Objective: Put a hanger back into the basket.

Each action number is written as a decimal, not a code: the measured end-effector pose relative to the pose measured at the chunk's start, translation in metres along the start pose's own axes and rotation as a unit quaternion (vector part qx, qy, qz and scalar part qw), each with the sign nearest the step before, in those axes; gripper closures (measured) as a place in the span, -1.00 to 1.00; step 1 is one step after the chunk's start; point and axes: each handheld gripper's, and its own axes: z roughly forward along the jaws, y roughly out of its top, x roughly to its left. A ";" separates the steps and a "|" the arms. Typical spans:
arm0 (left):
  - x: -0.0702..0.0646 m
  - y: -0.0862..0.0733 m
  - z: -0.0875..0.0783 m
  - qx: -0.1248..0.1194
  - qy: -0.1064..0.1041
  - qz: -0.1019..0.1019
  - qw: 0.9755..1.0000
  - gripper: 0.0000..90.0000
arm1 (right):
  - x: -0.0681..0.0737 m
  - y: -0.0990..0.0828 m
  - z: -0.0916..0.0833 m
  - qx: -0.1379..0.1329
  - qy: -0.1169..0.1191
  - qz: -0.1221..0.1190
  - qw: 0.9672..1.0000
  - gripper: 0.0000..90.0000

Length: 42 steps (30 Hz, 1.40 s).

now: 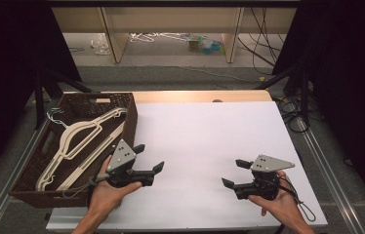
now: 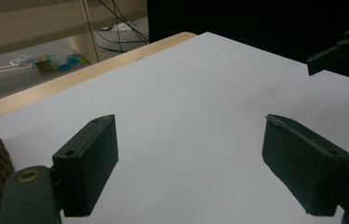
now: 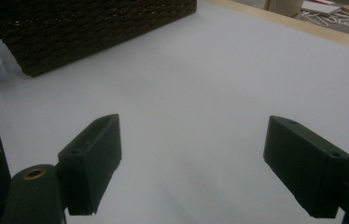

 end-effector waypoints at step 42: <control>-0.020 -0.052 -0.002 -0.008 -0.024 0.009 1.000 -0.64 | 0.024 -0.017 -0.010 -0.013 0.007 0.004 1.000 -0.61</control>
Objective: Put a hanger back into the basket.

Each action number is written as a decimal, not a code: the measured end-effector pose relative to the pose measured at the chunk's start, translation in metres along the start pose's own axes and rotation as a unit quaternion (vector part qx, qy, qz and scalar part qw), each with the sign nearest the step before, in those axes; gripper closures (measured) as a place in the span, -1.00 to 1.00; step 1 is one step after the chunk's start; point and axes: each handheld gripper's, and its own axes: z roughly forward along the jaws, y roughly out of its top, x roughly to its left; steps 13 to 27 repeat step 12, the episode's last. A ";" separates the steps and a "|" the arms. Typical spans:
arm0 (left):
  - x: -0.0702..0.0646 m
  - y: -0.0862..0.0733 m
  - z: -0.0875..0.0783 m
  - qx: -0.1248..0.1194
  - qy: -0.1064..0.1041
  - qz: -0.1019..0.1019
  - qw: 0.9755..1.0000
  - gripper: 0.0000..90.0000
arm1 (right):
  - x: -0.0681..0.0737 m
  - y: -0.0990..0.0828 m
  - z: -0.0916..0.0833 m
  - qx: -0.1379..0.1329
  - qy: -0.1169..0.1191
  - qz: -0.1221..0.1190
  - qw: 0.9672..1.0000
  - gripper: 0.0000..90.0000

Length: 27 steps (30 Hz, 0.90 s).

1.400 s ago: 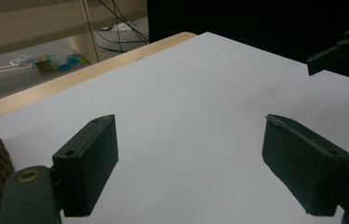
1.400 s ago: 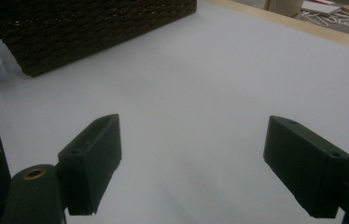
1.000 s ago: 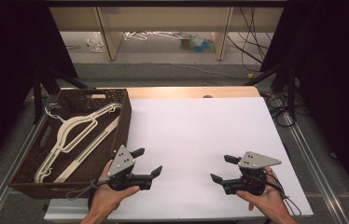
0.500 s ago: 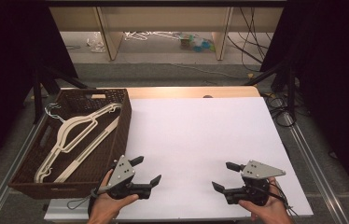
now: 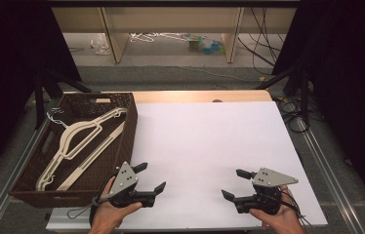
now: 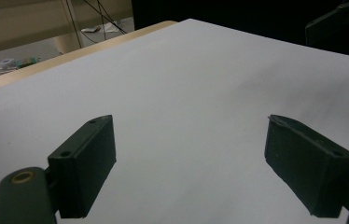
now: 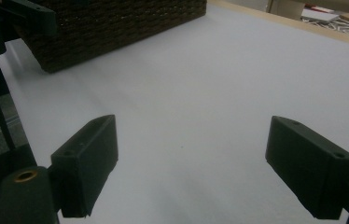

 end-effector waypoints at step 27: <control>-0.001 0.000 0.001 0.000 -0.004 0.002 1.000 -0.64 | -0.001 -0.002 0.002 0.003 -0.003 -0.001 1.000 -0.61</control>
